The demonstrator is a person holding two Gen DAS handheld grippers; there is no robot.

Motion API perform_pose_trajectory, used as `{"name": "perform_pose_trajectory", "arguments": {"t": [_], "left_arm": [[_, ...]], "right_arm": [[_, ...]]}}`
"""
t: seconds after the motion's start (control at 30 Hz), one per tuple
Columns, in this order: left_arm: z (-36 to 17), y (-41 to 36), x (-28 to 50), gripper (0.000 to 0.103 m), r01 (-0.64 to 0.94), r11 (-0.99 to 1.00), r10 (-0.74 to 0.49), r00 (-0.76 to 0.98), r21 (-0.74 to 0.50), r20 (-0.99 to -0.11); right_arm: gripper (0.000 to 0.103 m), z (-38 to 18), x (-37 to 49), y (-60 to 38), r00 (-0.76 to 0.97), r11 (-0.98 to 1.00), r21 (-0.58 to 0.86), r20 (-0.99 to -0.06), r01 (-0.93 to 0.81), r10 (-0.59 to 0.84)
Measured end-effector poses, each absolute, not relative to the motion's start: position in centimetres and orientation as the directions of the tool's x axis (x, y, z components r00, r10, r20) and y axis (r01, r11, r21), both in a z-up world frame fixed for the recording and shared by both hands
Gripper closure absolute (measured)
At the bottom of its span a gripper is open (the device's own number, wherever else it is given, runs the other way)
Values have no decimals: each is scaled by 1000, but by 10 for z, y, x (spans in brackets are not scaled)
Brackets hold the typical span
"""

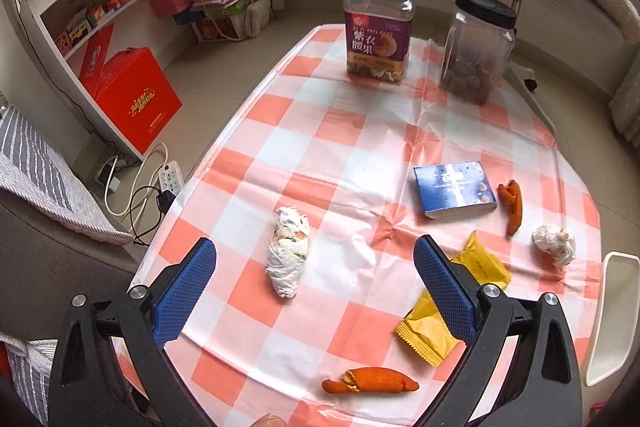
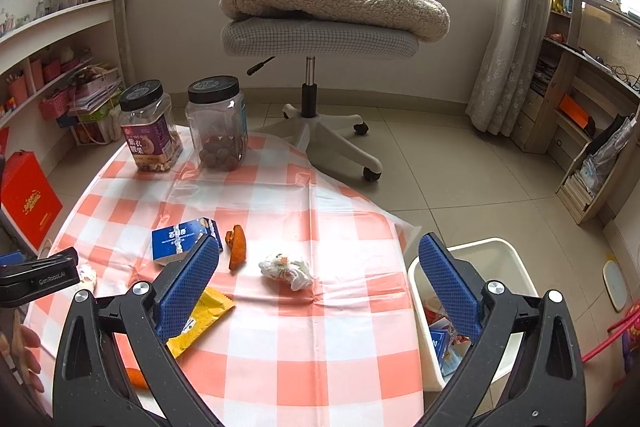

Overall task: Collect trash
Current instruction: 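Move both tools back over the table toward the remaining trash, then close the left tool on the tissue-wrapped bundle and lift it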

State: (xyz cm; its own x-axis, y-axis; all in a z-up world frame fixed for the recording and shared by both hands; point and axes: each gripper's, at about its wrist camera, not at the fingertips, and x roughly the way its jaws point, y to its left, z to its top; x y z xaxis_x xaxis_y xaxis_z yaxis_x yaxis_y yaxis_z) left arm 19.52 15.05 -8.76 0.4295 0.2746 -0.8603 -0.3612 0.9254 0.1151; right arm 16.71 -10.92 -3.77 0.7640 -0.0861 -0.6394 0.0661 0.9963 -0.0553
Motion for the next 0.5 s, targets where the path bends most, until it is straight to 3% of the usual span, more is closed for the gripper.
{"name": "perform_pose_trajectory", "arguments": {"t": [0.17, 0.37, 0.5], "left_arm": [[-132, 182, 207, 7, -339, 931, 253, 335, 134, -908], [-172, 194, 216, 9, -302, 943, 219, 249, 140, -943], [-188, 202, 220, 25, -312, 945, 179, 227, 103, -957]], "right_arm": [[7, -62, 182, -100, 674, 999, 13, -738, 39, -17], [7, -115, 199, -93, 473, 978, 194, -871, 77, 135], [7, -144, 203, -83, 390, 959, 262, -898, 108, 202]]}}
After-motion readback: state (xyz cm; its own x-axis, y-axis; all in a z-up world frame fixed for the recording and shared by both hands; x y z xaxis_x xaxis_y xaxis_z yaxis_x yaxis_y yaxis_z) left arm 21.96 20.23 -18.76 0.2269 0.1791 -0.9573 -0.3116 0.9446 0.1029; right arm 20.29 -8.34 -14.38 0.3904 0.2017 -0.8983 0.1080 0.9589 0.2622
